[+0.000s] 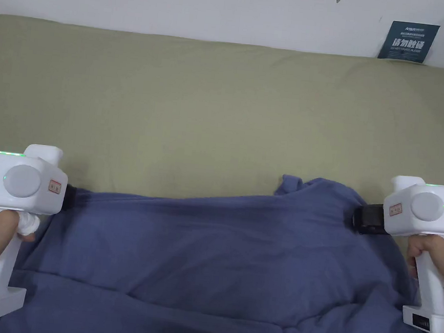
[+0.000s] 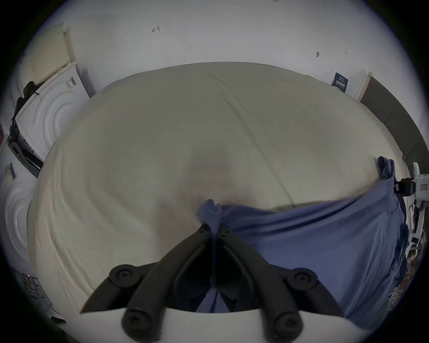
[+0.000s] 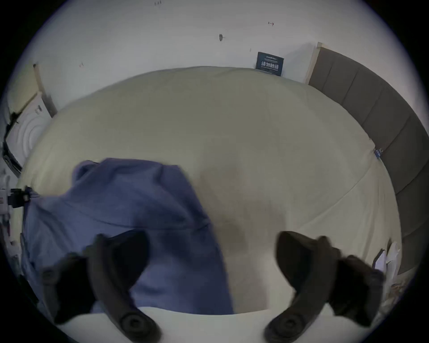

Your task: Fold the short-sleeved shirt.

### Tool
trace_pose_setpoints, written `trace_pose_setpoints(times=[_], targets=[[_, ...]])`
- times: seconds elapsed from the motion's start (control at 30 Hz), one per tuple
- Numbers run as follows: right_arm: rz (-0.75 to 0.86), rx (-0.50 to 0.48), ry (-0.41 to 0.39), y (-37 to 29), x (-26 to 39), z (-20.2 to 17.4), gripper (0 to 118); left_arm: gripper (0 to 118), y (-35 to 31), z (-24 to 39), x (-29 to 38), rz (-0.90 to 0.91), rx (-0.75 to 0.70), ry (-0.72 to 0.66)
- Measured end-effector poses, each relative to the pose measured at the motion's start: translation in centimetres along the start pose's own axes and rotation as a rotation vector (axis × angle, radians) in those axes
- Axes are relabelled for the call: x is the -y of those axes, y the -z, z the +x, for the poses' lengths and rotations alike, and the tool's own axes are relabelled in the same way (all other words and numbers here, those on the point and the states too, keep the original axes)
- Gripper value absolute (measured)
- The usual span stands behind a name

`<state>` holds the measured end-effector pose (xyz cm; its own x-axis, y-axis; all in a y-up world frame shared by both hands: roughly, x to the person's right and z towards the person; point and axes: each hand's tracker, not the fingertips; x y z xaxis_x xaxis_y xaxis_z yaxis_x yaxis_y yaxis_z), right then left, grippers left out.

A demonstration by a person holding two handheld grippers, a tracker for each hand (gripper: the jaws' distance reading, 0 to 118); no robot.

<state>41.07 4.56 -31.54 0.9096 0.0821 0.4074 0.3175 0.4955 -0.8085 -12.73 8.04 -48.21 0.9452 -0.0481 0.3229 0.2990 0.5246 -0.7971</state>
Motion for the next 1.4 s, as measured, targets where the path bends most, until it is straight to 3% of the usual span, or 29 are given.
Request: trace_pose_setpoints(times=[0.07,0.1,0.13,0.17,0.3,0.47,0.8,1.1,1.4], targets=[[0.036,-0.074,0.093,-1.1,0.2,0.7,79,2,-0.2,0.0,0.0,0.007,-0.002,-0.005],[0.069,-0.071,0.095,-2.4,0.2,1.1,50,2,-0.4,0.0,0.0,0.011,-0.002,-0.004],[0.111,-0.071,0.067,-3.4,0.5,1.1,2,2,-0.7,-0.1,0.2,0.021,0.000,-0.004],[0.112,-0.110,0.047,-4.0,0.8,1.0,1,2,-1.2,-0.1,0.3,0.031,0.003,-0.004],[0.152,-0.105,0.042,-7.7,2.5,1.1,1,2,-4.2,-0.4,0.8,0.094,0.009,-0.016],[0.264,-0.145,0.097,-14.2,5.5,3.0,1,2,-9.4,-1.2,2.6,0.157,0.023,-0.030],[0.375,-0.193,0.083,-24.0,16.3,4.0,1,2,-17.9,-2.9,13.3,0.244,0.041,-0.042],[0.325,-0.196,0.082,-24.1,25.7,4.0,1,2,-18.2,-3.5,20.8,0.232,0.060,-0.022],[0.232,-0.175,0.092,-20.7,28.3,3.5,1,3,-16.6,-2.7,22.8,0.179,0.050,-0.043]])
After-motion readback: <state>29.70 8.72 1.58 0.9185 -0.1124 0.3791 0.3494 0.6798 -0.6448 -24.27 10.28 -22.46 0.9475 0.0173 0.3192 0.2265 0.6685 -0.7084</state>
